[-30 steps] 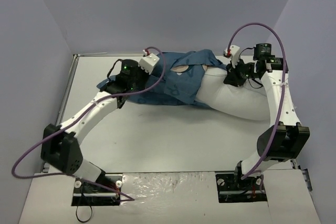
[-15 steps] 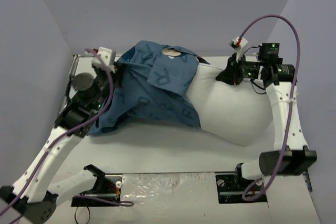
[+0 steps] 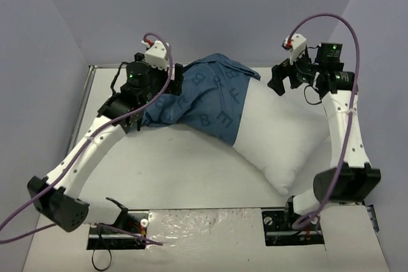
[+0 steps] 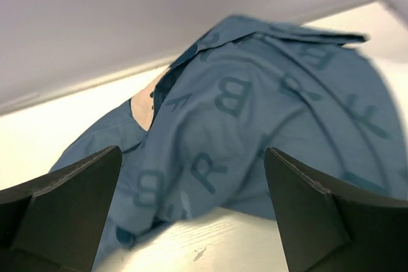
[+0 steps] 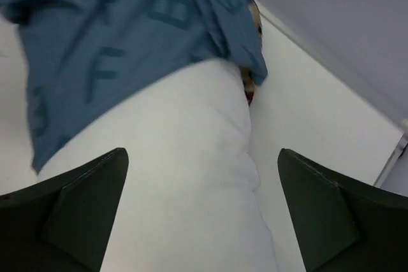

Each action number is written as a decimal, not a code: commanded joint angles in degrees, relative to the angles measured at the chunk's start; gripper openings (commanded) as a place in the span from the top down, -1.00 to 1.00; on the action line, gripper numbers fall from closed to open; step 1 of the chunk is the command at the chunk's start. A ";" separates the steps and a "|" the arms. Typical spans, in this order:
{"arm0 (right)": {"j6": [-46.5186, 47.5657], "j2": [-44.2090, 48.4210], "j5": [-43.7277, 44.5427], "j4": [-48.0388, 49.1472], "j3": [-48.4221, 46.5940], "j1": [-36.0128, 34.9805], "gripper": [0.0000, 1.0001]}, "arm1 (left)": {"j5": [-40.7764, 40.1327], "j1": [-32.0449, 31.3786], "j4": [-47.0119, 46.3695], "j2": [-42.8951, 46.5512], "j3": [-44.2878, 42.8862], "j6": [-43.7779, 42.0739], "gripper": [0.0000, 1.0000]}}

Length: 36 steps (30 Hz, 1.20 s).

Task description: Remove the pillowcase from the pillow

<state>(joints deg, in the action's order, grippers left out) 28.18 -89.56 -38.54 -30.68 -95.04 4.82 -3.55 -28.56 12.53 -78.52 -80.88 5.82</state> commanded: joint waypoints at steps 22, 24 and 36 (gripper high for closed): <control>-2.71 15.38 58.37 4.20 43.17 -40.77 -1.00 | -5.50 -9.94 1.97 19.28 25.77 17.90 -0.78; -0.33 12.85 63.66 9.92 46.16 -38.93 -0.97 | -5.68 -9.94 0.40 19.20 26.83 18.17 -0.78; 32.77 8.87 12.02 -7.98 28.43 -11.85 1.00 | 3.55 -17.14 -11.57 11.56 28.95 -9.99 -0.88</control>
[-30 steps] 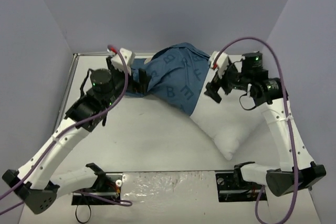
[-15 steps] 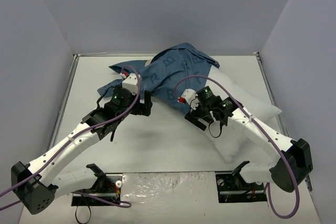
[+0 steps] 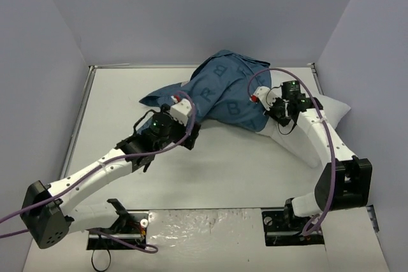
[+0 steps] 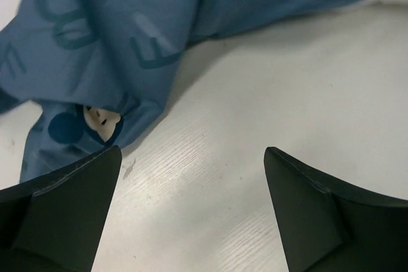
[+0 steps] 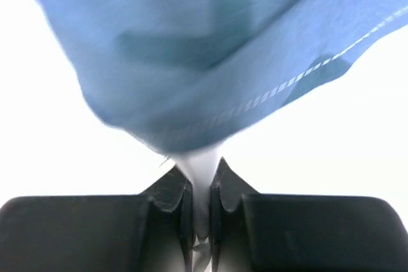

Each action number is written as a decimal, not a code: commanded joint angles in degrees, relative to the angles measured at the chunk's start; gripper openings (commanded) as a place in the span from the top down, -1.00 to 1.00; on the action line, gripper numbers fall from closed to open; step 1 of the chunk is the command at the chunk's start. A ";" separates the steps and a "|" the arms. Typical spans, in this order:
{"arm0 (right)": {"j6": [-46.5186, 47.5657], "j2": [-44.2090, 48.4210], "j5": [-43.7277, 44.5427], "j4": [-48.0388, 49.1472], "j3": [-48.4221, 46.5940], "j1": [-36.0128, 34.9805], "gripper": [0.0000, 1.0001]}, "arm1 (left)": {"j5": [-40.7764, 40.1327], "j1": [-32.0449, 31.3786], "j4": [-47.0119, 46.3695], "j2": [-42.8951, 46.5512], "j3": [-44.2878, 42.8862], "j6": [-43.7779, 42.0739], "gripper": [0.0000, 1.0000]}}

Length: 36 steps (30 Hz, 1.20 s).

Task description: Remove the pillowcase from the pillow

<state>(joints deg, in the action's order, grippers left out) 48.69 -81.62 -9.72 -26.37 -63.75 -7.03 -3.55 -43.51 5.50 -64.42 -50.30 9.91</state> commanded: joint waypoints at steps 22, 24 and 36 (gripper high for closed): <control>35.69 -0.20 -40.03 -41.57 -25.99 3.78 1.00 | -11.94 3.77 -9.90 -32.86 -24.91 -36.10 -0.48; 34.99 -0.55 -40.47 -41.48 -26.78 3.86 1.00 | -10.43 4.83 -7.35 -36.11 -29.56 -36.10 0.06; 24.98 -5.38 -37.22 -34.57 -29.41 12.72 1.00 | -3.56 6.85 -1.90 -24.98 -25.03 -29.97 0.95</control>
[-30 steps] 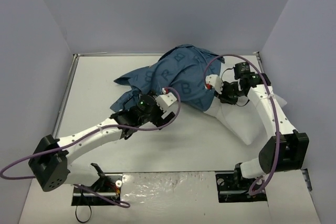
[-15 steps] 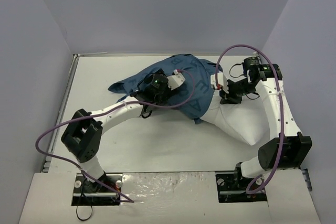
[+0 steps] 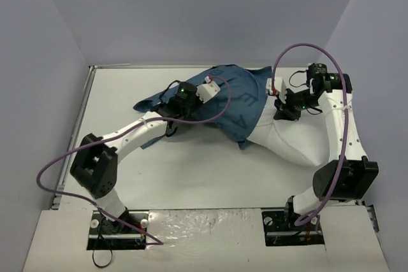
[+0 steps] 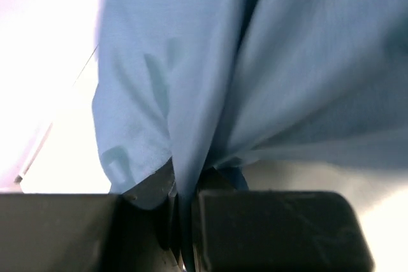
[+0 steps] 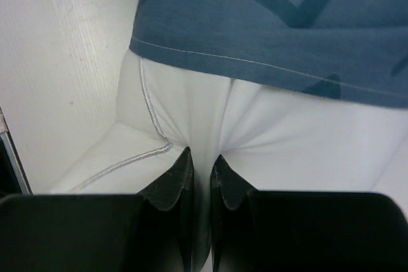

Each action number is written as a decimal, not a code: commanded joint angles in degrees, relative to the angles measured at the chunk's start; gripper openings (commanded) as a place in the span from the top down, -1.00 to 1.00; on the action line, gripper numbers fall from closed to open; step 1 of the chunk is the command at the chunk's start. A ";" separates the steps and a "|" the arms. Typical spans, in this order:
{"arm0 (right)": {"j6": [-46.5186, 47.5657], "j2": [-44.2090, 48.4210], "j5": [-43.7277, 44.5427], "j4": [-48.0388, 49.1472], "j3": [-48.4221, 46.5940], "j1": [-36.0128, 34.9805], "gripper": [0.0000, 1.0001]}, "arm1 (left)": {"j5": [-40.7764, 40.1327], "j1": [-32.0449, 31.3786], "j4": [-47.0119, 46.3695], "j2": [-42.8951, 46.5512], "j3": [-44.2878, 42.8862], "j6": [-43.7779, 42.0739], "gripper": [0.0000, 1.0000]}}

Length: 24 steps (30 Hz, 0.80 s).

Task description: Remove the pillowcase from the pillow

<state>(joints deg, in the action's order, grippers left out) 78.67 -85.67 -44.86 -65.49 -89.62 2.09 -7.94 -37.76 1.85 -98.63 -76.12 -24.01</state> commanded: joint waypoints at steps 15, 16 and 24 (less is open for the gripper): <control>-24.27 -9.96 9.70 15.30 -7.50 0.56 0.83 | 9.69 3.13 8.61 33.94 13.27 30.68 0.95; -23.75 -8.74 10.40 15.66 -7.15 -0.06 0.74 | 9.96 3.13 8.53 33.68 13.36 31.39 0.95; -11.02 1.81 4.43 15.83 -1.81 -4.26 -0.78 | 13.12 4.18 6.07 33.33 13.01 37.45 0.95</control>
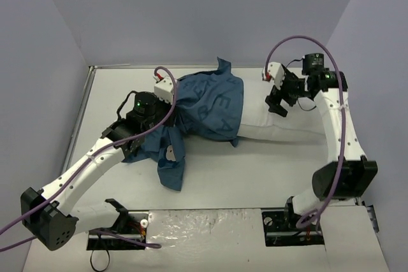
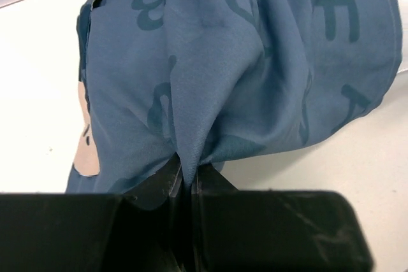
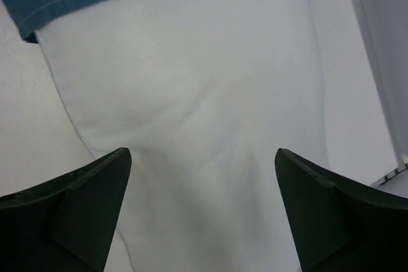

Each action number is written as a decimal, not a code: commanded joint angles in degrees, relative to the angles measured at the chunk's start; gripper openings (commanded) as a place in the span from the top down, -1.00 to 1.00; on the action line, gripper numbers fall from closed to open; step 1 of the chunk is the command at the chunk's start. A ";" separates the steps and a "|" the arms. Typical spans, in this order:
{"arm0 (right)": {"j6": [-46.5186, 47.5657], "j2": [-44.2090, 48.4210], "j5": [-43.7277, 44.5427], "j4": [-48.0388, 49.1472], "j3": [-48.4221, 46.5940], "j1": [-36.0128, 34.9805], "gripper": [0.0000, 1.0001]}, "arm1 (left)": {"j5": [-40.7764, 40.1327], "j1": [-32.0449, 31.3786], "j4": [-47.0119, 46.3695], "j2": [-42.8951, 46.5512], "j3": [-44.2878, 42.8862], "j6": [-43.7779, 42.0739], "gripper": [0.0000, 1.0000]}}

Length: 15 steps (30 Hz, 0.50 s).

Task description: Remove the pillowcase from the pillow

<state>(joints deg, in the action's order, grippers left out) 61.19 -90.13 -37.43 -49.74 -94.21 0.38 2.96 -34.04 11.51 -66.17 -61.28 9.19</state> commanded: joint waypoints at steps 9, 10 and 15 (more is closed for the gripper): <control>-3.68 14.37 22.06 17.37 22.13 -22.14 -0.99 | 4.33 0.47 -7.02 0.69 -3.15 7.95 0.95; -5.45 14.10 25.53 19.74 25.54 -23.40 -0.99 | 4.33 0.47 -6.94 0.87 -3.23 8.21 0.95; -14.94 8.06 42.53 33.73 30.32 -22.19 -0.52 | 2.32 0.91 -4.76 3.50 -2.97 6.81 0.95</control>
<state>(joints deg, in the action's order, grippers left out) 54.59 -78.98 -10.44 -25.96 -64.69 -24.51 6.04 -33.93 10.13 -66.37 -61.28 15.68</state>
